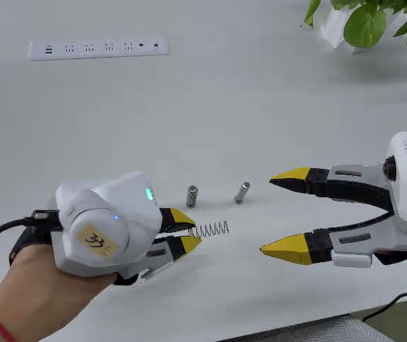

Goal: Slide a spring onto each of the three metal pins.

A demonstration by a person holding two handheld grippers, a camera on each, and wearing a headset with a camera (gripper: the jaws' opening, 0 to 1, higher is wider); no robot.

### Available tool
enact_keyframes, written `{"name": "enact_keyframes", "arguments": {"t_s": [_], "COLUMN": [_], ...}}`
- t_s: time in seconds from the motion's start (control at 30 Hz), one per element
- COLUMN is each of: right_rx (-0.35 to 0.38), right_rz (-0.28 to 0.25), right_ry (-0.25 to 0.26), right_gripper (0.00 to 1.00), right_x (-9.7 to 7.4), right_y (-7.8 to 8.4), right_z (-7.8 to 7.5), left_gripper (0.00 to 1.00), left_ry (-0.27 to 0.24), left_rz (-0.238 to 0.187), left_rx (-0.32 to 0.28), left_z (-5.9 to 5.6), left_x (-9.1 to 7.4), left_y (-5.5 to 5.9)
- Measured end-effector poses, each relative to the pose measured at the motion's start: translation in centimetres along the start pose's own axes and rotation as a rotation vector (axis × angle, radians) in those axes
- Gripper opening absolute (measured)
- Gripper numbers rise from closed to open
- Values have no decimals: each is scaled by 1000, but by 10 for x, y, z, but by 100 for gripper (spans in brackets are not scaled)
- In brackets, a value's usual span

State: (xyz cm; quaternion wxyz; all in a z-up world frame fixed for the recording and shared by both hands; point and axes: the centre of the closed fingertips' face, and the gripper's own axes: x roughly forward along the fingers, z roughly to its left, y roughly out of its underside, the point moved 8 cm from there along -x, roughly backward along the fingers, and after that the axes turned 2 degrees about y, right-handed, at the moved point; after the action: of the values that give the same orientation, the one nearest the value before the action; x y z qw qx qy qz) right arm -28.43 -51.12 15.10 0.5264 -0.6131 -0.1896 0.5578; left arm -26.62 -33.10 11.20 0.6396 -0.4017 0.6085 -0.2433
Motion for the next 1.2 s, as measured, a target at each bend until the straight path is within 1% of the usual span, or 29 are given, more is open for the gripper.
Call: {"name": "enact_keyframes", "arguments": {"t_s": [0.07, 0.23, 0.4, 0.5, 0.63, 0.73, 0.9, 1.03, 1.2], "right_rx": [-5, -2, -6, -8, -9, -2, 0, 2, 1], "right_rz": [-3, -9, -11, -9, -4, -10, -15, -15, -8], "right_ry": [-9, -29, -43, -52, -57, -64, -76, -77, -83], "right_gripper": [48, 37, 29, 26, 20, 17, 10, 7, 7], "right_x": [3, 8, 11, 13, 13, 13, 13, 13, 13], "right_y": [-6, -16, -22, -24, -25, -24, -26, -27, -26], "right_z": [0, 1, 1, 2, 2, 2, 4, 4, 4], "left_gripper": [7, 7, 7, 7, 7, 7, 7, 7, 7], "left_ry": [-4, -11, -9, -8, -7, -5, -4, -1, 5], "left_rz": [-31, -89, -135, -152, -166, -179, -186, -185, -184], "left_rx": [-11, -18, -29, -26, -25, -27, -27, -27, -23], "left_z": [0, 0, -1, -2, -2, -3, -3, -4, -4], "left_x": [-4, -11, -14, -15, -15, -17, -17, -17, -17], "left_y": [-6, -18, -26, -29, -31, -32, -32, -31, -31]}}
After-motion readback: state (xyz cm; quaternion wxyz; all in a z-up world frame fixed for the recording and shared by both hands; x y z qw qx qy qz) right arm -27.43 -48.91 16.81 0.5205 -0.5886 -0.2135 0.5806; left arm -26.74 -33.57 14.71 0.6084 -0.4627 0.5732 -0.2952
